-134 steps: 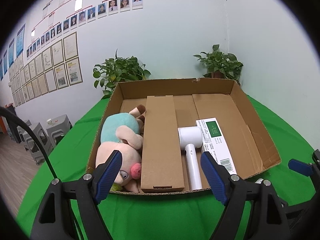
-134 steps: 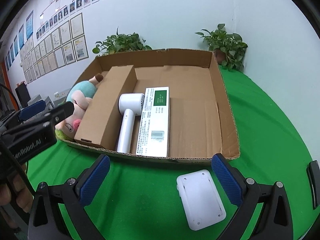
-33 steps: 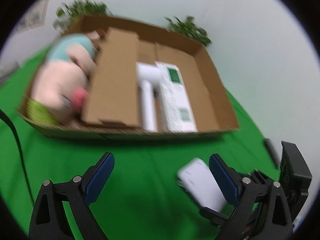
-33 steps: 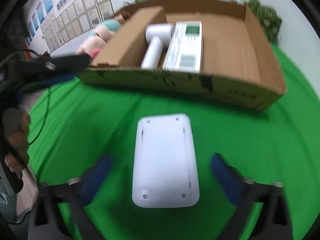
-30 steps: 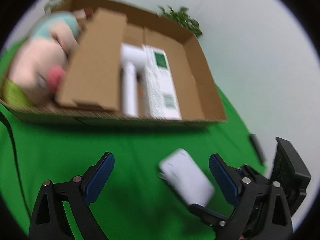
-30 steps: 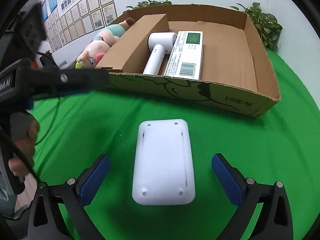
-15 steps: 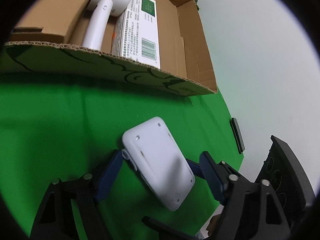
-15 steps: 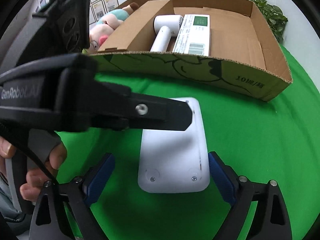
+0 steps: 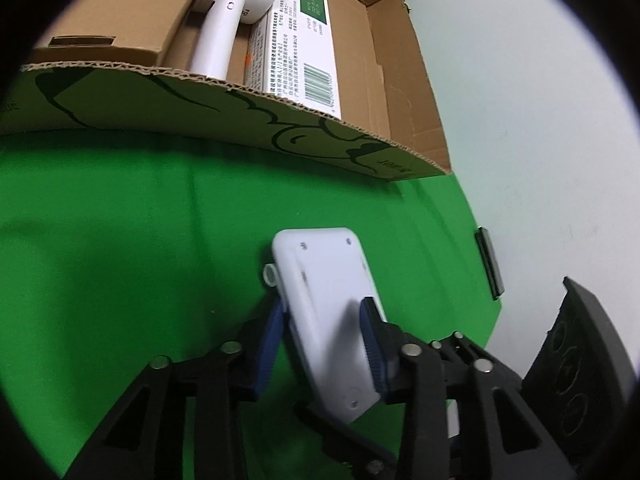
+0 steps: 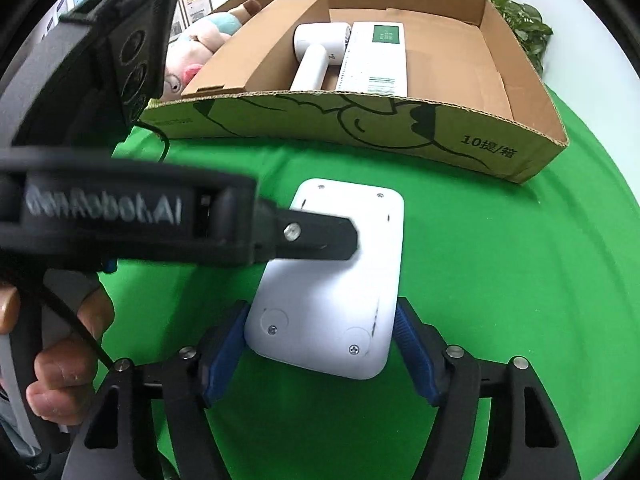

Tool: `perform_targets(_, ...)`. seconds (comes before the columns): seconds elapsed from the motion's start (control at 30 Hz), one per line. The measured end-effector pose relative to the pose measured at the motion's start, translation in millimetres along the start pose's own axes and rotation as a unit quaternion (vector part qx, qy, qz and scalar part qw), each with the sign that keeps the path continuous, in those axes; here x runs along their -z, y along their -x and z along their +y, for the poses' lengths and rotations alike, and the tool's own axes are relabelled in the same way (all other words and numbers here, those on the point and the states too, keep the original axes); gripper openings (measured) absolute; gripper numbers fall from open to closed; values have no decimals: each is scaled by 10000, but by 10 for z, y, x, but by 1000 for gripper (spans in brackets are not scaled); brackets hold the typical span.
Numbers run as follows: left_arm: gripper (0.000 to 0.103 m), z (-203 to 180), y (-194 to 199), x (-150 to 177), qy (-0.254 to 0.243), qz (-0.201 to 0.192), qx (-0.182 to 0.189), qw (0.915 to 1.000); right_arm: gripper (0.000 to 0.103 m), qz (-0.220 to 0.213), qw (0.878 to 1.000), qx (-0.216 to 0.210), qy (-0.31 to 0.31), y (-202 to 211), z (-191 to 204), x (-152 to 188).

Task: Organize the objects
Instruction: 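Move the right gripper to the white plastic case and grasp it, then carry the white case into the tray and lower it beside the medicine box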

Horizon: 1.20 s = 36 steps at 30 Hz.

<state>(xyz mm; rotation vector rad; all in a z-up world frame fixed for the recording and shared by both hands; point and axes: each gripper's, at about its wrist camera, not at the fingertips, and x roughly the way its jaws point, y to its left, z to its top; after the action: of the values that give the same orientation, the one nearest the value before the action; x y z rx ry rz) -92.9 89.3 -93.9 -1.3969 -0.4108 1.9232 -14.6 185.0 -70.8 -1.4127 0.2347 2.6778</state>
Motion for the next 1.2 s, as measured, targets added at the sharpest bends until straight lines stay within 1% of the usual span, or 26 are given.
perform_targets(0.07,33,-3,-5,22,36,23,38,10000,68,-9,10000,-6,-60,15,-4,8)
perform_targets(0.17,33,-49,20,56,7,-30,-7,10000,67,-62,9998,-108,-181,52,-16,28)
perform_targets(0.27,33,-143,91,35,-39,-149,-13,9999,67,-211,9996,-71,-150,146,22,46)
perform_targets(0.3,33,-149,175,12,-81,-231,-9,9997,67,-264,9995,-71,-154,185,27,55)
perform_targets(0.47,33,-407,515,-102,-353,-643,55,9973,66,-815,9965,-26,-168,554,66,-59)
perform_targets(0.63,32,-781,924,-335,-868,-1120,-13,9899,65,-1480,9889,63,-125,950,76,-328)
perform_targets(0.73,32,-996,1064,-529,-1168,-1313,-71,9844,66,-1811,9833,99,-120,1116,18,-565)
perform_targets(0.83,32,-1146,1136,-791,-1373,-1411,-163,9803,65,-1967,9802,53,-220,1207,-92,-859)
perform_targets(0.97,32,-1315,1170,-1258,-1526,-1430,-154,9778,65,-2074,9779,94,-245,1283,-234,-1246)
perform_targets(1.0,32,-1318,1239,-1275,-1570,-1455,-176,9767,65,-2104,9772,126,-239,1296,-268,-1353)
perform_targets(1.1,31,-1456,1247,-1536,-1685,-1497,-261,9739,65,-2136,9765,94,-269,1378,-413,-1690)
perform_targets(1.2,31,-1498,1238,-1801,-1688,-1429,-254,9749,65,-2105,9772,116,-252,1392,-510,-1986)
